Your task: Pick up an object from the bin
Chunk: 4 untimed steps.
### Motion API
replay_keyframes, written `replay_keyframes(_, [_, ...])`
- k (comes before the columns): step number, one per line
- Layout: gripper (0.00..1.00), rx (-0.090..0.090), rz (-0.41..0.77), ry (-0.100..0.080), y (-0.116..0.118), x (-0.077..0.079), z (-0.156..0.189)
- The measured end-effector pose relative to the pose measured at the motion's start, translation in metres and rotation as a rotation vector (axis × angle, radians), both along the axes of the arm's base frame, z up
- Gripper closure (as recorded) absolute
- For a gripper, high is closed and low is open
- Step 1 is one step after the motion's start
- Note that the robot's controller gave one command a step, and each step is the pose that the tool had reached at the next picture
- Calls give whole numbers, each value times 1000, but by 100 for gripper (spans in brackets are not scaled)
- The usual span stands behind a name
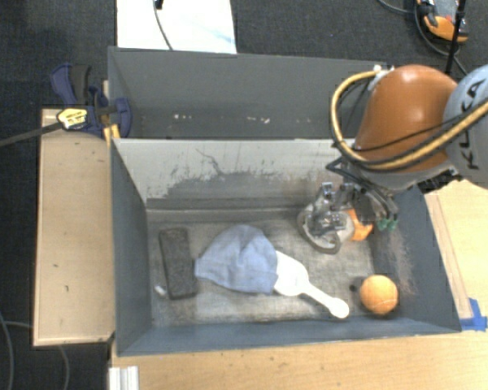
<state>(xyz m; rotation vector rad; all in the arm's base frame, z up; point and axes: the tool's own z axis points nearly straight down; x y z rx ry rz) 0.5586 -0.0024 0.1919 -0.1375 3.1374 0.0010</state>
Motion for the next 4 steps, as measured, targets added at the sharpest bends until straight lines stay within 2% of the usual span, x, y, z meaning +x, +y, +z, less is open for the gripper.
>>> replay_keyframes(1, [0, 1, -2, 0, 13, -20, -60])
replay_keyframes(2, [0, 0, -2, -2, 13, -20, -59])
replay_keyframes(3, [100, 5, 25, -1, 53, -34, -118])
replay_keyframes(4, [100, 5, 25, -2, 53, -34, -118])
